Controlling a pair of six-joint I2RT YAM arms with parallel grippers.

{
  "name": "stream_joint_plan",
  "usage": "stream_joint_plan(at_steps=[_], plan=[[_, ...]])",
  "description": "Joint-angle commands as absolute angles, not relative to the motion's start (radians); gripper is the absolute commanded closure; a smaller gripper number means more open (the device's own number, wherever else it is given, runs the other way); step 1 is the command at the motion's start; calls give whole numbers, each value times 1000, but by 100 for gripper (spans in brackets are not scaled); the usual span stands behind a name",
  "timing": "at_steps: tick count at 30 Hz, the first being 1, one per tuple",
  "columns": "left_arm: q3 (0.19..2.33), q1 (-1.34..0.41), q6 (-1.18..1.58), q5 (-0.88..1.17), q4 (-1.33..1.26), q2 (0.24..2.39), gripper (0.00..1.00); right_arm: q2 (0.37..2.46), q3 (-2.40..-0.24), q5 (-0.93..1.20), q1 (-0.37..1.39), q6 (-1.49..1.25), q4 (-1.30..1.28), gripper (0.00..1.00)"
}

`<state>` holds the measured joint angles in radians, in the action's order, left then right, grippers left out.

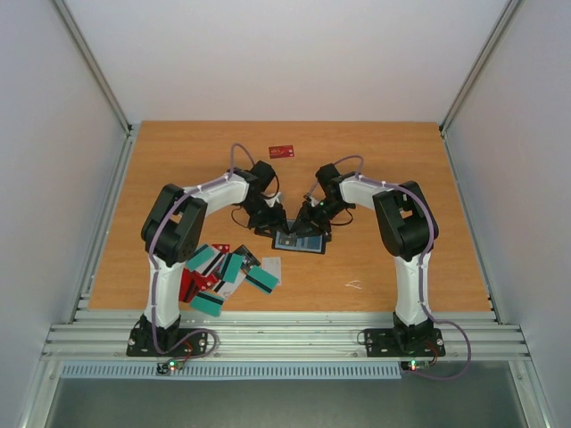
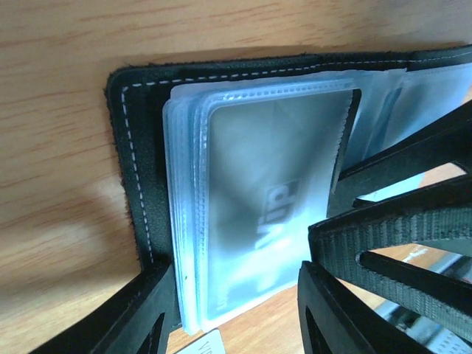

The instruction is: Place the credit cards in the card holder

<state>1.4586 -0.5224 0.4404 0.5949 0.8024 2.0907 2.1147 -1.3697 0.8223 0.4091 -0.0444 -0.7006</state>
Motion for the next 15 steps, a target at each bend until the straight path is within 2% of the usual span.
stream_joint_plan(at_steps=[1, 4, 9, 15], plan=[[1500, -547, 407, 425, 885, 2089, 50, 2160, -1374, 776, 420, -28, -674, 71], [1510, -547, 399, 409, 890, 2045, 49, 2157, -1373, 776, 420, -30, -675, 71], [1477, -548, 421, 549, 788, 2023, 50, 2153, -1376, 773, 420, -29, -679, 71], [1450, -547, 451, 584, 743, 2041, 50, 2151, -1384, 773, 421, -28, -689, 71]])
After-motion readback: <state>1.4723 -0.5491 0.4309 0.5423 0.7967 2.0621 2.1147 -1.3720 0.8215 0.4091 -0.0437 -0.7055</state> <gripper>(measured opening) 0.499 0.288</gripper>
